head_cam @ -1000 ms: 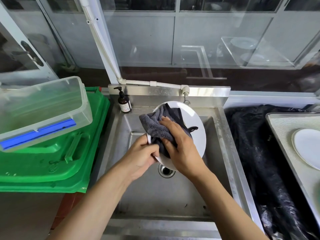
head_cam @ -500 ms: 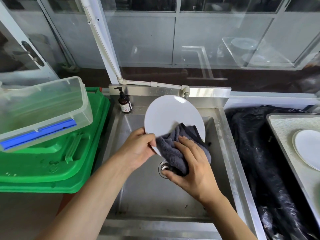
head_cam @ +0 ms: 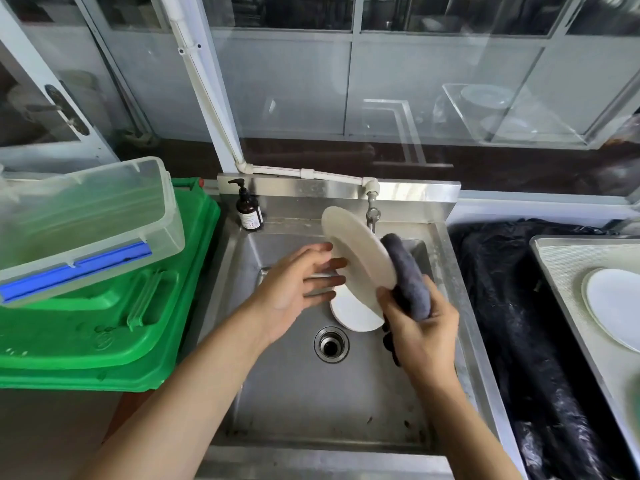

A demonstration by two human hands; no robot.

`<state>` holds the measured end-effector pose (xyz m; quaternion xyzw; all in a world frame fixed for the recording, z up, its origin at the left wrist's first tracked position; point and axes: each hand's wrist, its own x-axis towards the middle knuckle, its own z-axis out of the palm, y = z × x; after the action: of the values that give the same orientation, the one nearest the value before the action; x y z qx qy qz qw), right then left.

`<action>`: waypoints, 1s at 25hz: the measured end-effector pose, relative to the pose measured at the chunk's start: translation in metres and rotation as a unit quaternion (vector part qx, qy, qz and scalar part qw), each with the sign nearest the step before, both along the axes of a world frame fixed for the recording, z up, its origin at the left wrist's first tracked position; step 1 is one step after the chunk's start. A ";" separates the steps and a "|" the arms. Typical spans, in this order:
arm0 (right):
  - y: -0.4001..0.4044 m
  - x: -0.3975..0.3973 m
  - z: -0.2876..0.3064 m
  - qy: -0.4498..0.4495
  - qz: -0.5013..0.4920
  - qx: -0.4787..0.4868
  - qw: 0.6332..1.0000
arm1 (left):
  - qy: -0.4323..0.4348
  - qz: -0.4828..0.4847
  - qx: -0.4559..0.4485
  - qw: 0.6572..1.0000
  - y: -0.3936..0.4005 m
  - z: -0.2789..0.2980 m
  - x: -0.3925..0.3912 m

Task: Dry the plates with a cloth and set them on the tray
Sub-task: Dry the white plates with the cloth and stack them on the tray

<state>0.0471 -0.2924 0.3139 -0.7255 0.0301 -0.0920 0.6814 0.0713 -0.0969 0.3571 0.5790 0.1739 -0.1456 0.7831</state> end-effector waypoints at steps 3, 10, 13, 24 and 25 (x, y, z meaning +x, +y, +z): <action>-0.015 0.004 0.006 0.089 0.022 0.107 0.990 | -0.011 0.085 0.149 0.985 0.008 -0.020 0.000; -0.021 0.006 0.002 0.126 0.045 0.278 0.951 | 0.057 0.078 -0.045 0.994 0.014 -0.031 -0.004; -0.026 0.010 -0.003 0.186 0.020 0.327 0.926 | 0.030 0.041 -0.171 0.984 0.020 -0.028 -0.008; -0.024 0.011 -0.018 0.260 -0.100 0.214 0.936 | 0.026 0.040 -0.182 0.982 0.001 -0.010 -0.013; -0.024 0.012 -0.018 0.252 -0.127 0.177 0.943 | 0.024 0.033 -0.161 0.986 0.000 -0.009 -0.014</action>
<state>0.0589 -0.3162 0.2962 -0.5825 0.3086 0.0152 0.7518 0.0572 -0.0969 0.3480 0.4355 0.1863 -0.1595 0.8662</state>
